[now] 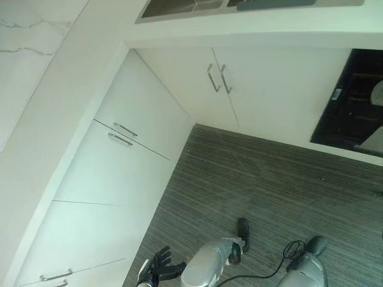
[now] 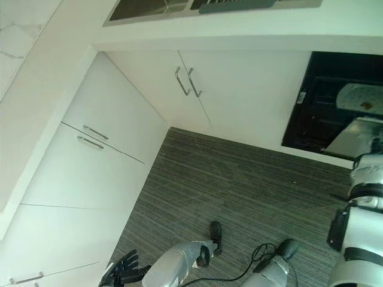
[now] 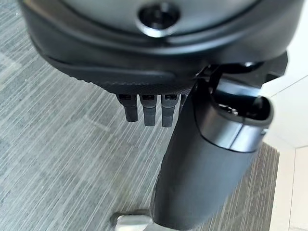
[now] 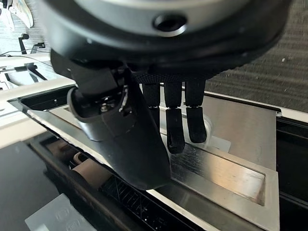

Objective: Place the dishes in the dishwasher.

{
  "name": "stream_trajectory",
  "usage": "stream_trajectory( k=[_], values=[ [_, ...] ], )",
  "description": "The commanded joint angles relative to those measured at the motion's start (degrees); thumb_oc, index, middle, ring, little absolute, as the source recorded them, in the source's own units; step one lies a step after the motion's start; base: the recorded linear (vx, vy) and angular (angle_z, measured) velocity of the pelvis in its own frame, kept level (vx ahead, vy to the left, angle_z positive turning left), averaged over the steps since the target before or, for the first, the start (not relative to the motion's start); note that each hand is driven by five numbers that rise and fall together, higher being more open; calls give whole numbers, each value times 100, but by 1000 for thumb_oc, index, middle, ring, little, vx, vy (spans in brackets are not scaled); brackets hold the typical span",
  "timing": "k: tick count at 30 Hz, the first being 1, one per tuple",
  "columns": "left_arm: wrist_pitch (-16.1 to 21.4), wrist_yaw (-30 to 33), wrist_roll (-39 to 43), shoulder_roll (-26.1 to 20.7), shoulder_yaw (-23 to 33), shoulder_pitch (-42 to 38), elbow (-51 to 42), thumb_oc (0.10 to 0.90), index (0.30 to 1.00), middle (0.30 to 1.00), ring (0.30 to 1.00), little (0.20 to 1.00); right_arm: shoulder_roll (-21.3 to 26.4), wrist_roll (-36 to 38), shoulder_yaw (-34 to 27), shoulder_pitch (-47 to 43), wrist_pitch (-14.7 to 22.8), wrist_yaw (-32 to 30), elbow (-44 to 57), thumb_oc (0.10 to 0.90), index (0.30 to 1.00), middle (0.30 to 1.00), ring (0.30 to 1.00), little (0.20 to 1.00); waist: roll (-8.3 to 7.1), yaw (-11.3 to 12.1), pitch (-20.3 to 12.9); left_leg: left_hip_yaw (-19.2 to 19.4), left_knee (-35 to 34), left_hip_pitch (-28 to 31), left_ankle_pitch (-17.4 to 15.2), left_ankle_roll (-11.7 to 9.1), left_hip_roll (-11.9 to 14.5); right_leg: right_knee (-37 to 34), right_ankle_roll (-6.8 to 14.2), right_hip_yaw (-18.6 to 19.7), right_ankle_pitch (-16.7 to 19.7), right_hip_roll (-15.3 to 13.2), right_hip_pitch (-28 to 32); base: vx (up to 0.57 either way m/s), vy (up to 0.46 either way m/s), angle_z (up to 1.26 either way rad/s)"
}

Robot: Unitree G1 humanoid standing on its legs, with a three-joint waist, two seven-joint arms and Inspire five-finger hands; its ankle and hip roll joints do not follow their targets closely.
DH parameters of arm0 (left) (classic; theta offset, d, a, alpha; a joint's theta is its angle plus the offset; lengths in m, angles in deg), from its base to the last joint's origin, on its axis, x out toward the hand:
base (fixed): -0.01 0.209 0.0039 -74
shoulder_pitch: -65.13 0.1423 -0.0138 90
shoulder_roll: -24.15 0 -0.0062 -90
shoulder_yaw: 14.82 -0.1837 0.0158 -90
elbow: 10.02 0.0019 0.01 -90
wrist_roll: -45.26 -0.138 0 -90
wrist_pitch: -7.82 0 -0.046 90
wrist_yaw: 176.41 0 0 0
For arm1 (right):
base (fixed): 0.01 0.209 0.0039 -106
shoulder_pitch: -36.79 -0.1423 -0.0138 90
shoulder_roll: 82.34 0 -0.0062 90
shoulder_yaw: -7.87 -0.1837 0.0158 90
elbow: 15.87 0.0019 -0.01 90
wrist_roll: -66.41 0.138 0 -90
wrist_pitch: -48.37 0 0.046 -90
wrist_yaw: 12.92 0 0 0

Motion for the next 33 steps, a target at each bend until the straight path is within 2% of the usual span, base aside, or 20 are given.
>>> stream_trajectory(
  k=[1, 3, 6, 8, 11, 12, 14, 16, 17, 18, 21, 22, 23, 25, 26, 30, 33],
  values=[
    [-149, -9, 195, -898, 206, 56, -35, 800, 900, 900, 900, 900, 209, -1059, 1384, -1461, -2, 1055, 1250, 400, 300, 300, 300, 300, -228, 475, -201, -370, 569, -366, -527, -802, 434, 541, 404, 494, -738, -134, 191, -21, 21, 8],
    [-288, -178, 7, -1022, 410, 167, -169, 800, 900, 900, 900, 900, 455, -1192, 1752, -1973, -106, 1437, 1347, 400, 300, 300, 300, 300, -275, 444, -69, -354, 569, -555, -380, -761, 454, 541, 378, 522, -594, -69, -66, -54, -30, -7],
    [-376, -245, -149, -1155, 492, 264, -365, 800, 900, 900, 900, 900, 580, -1323, 1863, -2023, -286, 1572, 1545, 400, 300, 300, 300, 300, -385, 387, 41, -334, 569, -631, -363, -761, 512, 541, 400, 591, -556, 11, -223, 3, -71, -13],
    [-320, -244, -19, -1303, 550, 268, -534, 800, 900, 900, 900, 900, 659, -1459, 1938, -2157, -214, 1799, 1522, 400, 300, 300, 300, 300, -454, 335, 148, -298, 569, -704, -345, -764, 566, 541, 416, 671, -529, 76, -363, -33, -79, -21],
    [-416, -211, 167, -1427, 529, 275, -760, 800, 900, 900, 900, 900, 691, -1487, 1981, -2306, -148, 1938, 1546, 400, 300, 300, 300, 300, -462, 329, 178, -279, 569, -754, -331, -783, 591, 541, 427, 688, -533, 98, -433, -39, -51, -9],
    [-466, -264, 207, -1500, 517, 287, -893, 800, 900, 900, 900, 900, 712, -1605, 2029, -2381, 88, 2109, 1563, 400, 300, 300, 300, 300, -450, 327, 181, -280, 569, -777, -332, -786, 592, 541, 437, 717, -543, 120, -462, -44, -40, -2],
    [-483, -301, 184, -1538, 462, 305, -973, 800, 900, 900, 900, 900, 717, -1656, 2038, -2399, 164, 2231, 1651, 400, 300, 300, 300, 300, -423, 328, 185, -281, 569, -782, -337, -789, 596, 541, 432, 701, -549, 125, -469, -39, -42, -2],
    [-500, -421, 63, -1574, 486, 386, -1002, 800, 900, 900, 900, 900, 714, -1924, 2130, -2328, 460, 2640, 1841, 400, 300, 300, 300, 300, -405, 345, 180, -273, 569, -781, -346, -782, 598, 541, 432, 680, -540, 117, -470, 3, -55, -4],
    [-495, -481, 43, -1591, 511, 408, -975, 800, 900, 900, 900, 900, 701, -2114, 2192, -2295, 744, 2757, 1951, 400, 300, 300, 300, 300, -433, 351, 149, -297, 569, -721, -453, -831, 589, 541, 502, 743, -657, 113, -411, -33, -33, -4],
    [-443, -549, 20, -1589, 527, 445, -922, 800, 900, 900, 900, 900, 668, -2035, 2203, -2266, 902, 2890, 2046, 400, 300, 300, 300, 300, -395, 332, 172, -236, 569, -760, -365, -809, 619, 541, 448, 662, -566, 109, -448, -36, -20, -5],
    [-296, -676, 53, -1621, 538, 509, -866, 800, 900, 900, 900, 900, 639, -2285, 2273, -2329, 1670, 3117, 2219, 400, 300, 300, 300, 300, -306, 333, 107, -191, 569, -741, -382, -807, 616, 541, 458, 665, -594, 95, -443, -55, 3, -11],
    [-276, -693, 54, -1620, 542, 510, -853, 800, 900, 900, 900, 900, 621, -2303, 2279, -2343, 1692, 3132, 2233, 400, 300, 300, 300, 300, -321, 342, 68, -227, 569, -691, -481, -858, 601, 541, 520, 730, -716, 100, -395, -66, 2, -5],
    [-203, -735, 52, -1616, 535, 528, -827, 800, 900, 900, 900, 900, 602, -2404, 2273, -2357, 1792, 3165, 2248, 400, 300, 300, 300, 300, -273, 341, 73, -185, 569, -731, -398, -815, 609, 541, 461, 665, -612, 94, -441, -51, -2, -7],
    [-136, -822, -40, -1622, 550, 540, -825, 800, 900, 900, 900, 900, 561, -2561, 2268, -2326, 1958, 3198, 2285, 400, 300, 300, 300, 300, -256, 352, 49, -180, 569, -717, -417, -815, 601, 541, 464, 661, -624, 95, -440, -50, -5, -6],
    [-122, -846, -52, -1625, 545, 538, -823, 800, 900, 900, 900, 900, 535, -2592, 2302, -2314, 2010, 3194, 2307, 400, 300, 300, 300, 300, -288, 355, 12, -208, 569, -646, -534, -857, 577, 541, 532, 737, -746, 90, -387, 0, 0, 0],
    [-69, -1000, 9, -1741, 577, 512, -916, 800, 900, 900, 900, 900, 453, -2748, 2310, -2102, 2273, 3335, 2482, 400, 300, 300, 300, 300, -322, 334, -7, -163, 569, -606, -579, -847, 583, 541, 550, 746, -724, 68, -397, -65, -3, -2],
    [-12, -1103, 105, -1829, 592, 469, -932, 800, 900, 900, 900, 900, 386, -2690, 2266, -2013, 2314, 3368, 2465, 400, 300, 300, 300, 300, -366, 336, -21, -152, 569, -587, -612, -843, 589, 541, 554, 749, -727, 98, -398, -93, 1, -1]
  ],
)
